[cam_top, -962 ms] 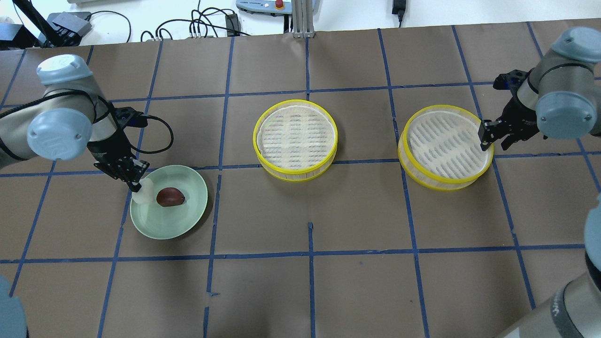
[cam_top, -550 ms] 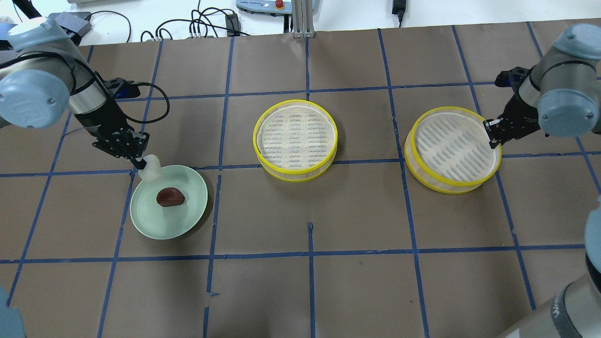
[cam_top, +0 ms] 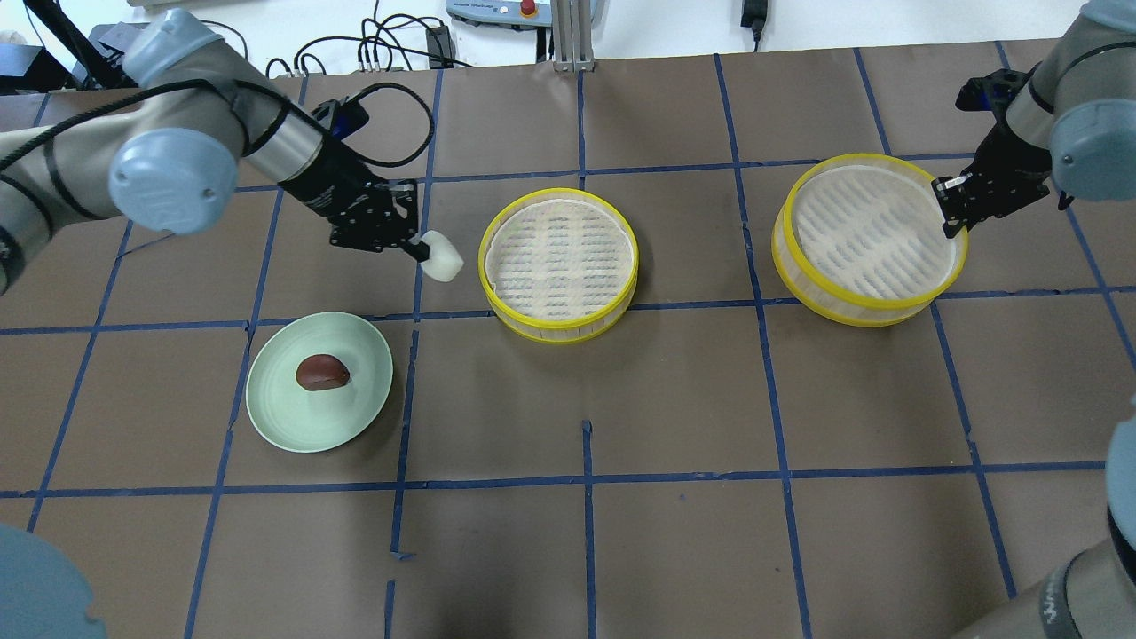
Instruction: Stack buns with steamer
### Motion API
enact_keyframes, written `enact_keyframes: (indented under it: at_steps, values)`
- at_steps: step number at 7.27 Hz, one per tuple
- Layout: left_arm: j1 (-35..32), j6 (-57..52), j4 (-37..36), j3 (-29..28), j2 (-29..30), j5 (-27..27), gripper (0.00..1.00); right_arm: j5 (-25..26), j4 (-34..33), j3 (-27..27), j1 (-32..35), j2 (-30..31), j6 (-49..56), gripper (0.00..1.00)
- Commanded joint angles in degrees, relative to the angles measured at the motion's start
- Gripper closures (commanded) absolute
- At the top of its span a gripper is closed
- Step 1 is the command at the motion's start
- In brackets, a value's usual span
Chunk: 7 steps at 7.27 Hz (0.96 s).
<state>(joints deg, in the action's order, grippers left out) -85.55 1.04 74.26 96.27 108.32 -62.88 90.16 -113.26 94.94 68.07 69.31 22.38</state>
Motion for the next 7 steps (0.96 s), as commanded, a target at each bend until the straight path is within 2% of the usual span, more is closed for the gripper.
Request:
enact_keyframes:
  at_steps: [1,2,3,5,6,7]
  values:
    - [-8.5,9.5,-12.3,0.0,4.9,1.8,0.96,0.0,2.4,-2.2,3.4,0.6,-4.6,0.92]
    - [-8.8,13.3,-12.4,0.1,4.8,1.5,0.58,0.1,5.4,-3.6,5.5,1.0,-7.6,0.92]
    - [-8.8,13.4,-12.5,0.1,4.9,1.3,0.01,-0.1,7.6,-4.2,5.9,1.9,-10.3,0.92]
    - [-8.8,7.2,-11.7,1.2,3.2,0.0,0.0,-0.1,7.6,-4.5,6.1,2.1,-10.7,0.92]
    - [-7.4,6.7,-10.5,1.5,2.1,-6.3,0.0,0.0,8.0,-5.8,7.4,2.7,-12.3,0.92]
    - [-4.7,-0.1,-4.2,2.2,-0.1,-14.2,0.0,0.0,10.1,-7.2,11.3,3.2,-18.8,0.92]
